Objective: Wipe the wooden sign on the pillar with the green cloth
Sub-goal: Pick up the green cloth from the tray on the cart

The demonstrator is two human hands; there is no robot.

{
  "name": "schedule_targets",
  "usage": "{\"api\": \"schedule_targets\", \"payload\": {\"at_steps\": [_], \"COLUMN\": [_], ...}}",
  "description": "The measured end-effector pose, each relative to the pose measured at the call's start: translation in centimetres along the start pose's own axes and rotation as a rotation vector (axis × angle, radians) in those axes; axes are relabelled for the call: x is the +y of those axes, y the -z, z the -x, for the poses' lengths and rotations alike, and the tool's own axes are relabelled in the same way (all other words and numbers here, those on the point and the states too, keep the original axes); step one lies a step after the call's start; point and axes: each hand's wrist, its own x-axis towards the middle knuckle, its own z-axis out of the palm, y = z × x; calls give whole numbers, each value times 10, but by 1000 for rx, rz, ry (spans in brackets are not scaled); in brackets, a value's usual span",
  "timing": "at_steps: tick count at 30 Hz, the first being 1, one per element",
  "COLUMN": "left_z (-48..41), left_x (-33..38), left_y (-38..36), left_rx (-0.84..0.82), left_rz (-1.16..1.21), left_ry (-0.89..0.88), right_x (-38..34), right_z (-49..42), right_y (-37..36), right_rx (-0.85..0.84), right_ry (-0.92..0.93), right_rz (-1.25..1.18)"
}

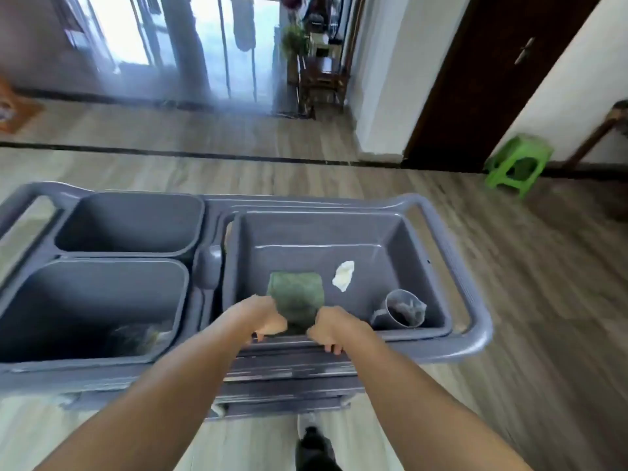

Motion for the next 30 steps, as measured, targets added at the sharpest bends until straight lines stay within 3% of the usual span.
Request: {"api": "schedule_targets", "payload": {"at_steps": [12,16,21,25,30], "left_z": [-140,-175,-198,-202,-195], "left_x": [22,22,22,12,-10], "left_y": [8,-7,-28,-24,-15], "left_rx": [194,232,268,258,129], "left_rz": [157,314,524,726,783], "left_ry": [191,264,357,454,382], "right_x": [21,23,23,26,27], "right_z": [-144,-183,-213,-218,-209], "right_y": [67,48,19,14,20], "right_rx": [-81,37,212,161,64], "right_ry": [-20,-18,-187,-204,-201], "right_rz": [103,-68,-469,-612,-751]}}
